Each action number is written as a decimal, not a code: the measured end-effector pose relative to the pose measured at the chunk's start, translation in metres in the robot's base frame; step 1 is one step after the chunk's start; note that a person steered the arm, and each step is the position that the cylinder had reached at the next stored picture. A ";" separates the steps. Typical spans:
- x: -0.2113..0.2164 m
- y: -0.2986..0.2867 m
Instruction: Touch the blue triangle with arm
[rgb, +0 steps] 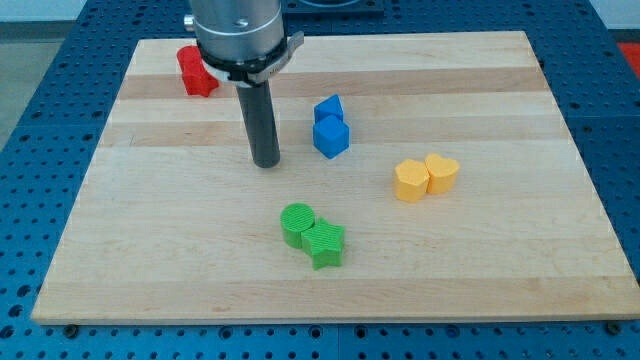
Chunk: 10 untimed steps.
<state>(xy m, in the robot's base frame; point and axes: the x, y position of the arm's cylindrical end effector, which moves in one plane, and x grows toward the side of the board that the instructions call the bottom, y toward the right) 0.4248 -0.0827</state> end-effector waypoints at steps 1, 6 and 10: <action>-0.022 0.000; -0.082 0.048; -0.083 0.082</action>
<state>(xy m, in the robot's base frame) 0.3414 -0.0010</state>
